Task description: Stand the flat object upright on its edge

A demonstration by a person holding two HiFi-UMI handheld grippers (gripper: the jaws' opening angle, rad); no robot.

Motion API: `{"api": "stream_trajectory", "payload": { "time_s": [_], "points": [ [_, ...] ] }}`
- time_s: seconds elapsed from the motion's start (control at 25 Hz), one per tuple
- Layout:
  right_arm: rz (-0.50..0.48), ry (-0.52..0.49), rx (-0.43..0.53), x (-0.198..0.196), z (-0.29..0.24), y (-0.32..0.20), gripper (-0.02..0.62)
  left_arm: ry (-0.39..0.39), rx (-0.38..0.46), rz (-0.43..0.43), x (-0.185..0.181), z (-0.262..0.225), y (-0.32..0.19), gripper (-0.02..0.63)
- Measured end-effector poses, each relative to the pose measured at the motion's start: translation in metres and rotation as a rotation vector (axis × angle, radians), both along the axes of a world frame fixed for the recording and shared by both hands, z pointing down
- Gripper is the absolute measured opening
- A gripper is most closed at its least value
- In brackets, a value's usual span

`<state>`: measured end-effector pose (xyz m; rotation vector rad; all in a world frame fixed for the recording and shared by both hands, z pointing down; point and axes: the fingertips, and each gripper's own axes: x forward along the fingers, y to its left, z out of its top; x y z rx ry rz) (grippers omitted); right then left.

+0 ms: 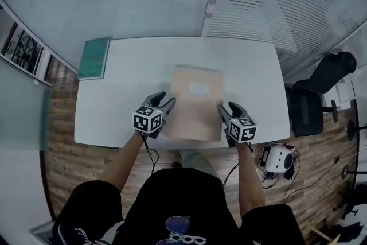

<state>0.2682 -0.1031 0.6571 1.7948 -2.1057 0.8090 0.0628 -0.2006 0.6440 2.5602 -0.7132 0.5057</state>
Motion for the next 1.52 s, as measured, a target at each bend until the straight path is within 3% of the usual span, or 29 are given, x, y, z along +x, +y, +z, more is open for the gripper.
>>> {"api": "stream_trajectory", "payload": {
  "time_s": [0.2,0.48,0.96,1.52],
  "points": [
    [-0.020,-0.049,-0.046,-0.003,0.012,-0.005,0.264,-0.028,-0.059,0.029,0.005,0.014,0.003,0.272],
    [-0.012,-0.144,-0.106,-0.003,0.034,-0.011,0.295,-0.046,-0.153,0.037,0.007,0.036,0.004,0.322],
    [-0.020,-0.336,-0.162,-0.013,0.050,-0.016,0.302,0.018,-0.302,0.020,0.012,0.050,0.012,0.304],
    [-0.035,-0.300,-0.136,-0.017,0.042,-0.030,0.302,0.002,-0.284,0.000,0.011,0.044,0.007,0.296]
  ]
}}
